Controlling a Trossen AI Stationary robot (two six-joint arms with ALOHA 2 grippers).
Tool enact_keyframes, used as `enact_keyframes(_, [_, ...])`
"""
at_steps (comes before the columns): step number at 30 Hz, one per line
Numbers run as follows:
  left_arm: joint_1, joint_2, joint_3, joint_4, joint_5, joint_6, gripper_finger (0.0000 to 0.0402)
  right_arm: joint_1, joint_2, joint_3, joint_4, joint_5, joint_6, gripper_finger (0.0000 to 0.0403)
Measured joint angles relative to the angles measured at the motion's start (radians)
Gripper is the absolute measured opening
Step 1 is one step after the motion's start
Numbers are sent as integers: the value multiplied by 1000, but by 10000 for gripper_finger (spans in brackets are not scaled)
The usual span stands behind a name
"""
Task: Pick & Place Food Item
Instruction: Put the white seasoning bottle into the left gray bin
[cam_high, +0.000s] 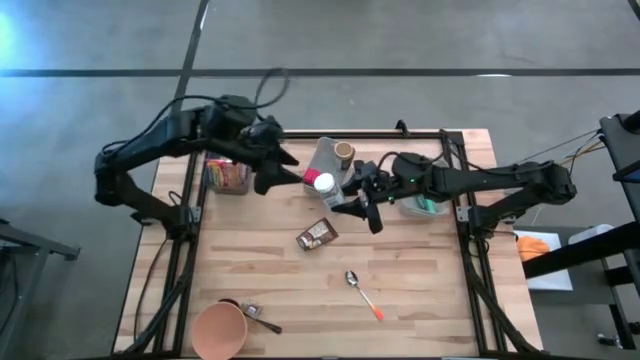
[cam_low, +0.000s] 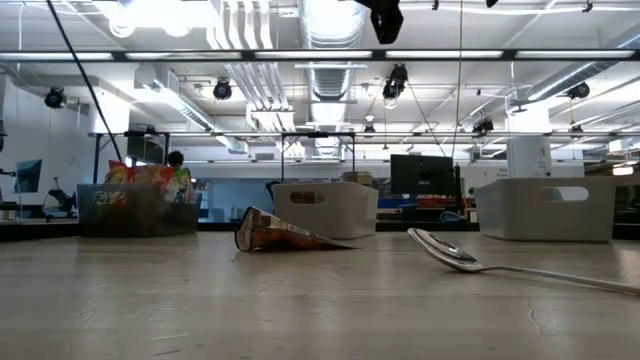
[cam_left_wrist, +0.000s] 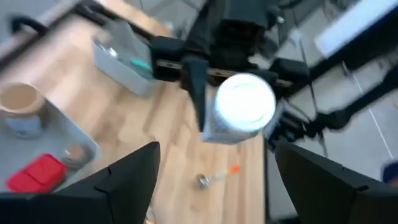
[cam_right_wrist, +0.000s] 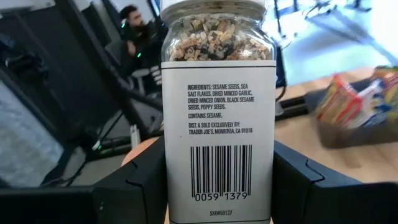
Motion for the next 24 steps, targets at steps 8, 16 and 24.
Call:
enact_keyframes(8, [2,144,142,-156,58,85,321,-1,55,0,-4,-43,11,189])
enact_keyframes(16, [-1,211,138,-150,125,108,321,-1,85,0,-7,-71,23,189])
enact_keyframes(24, [-2,223,137,-149,166,143,321,-3,93,0,1,-73,21,189])
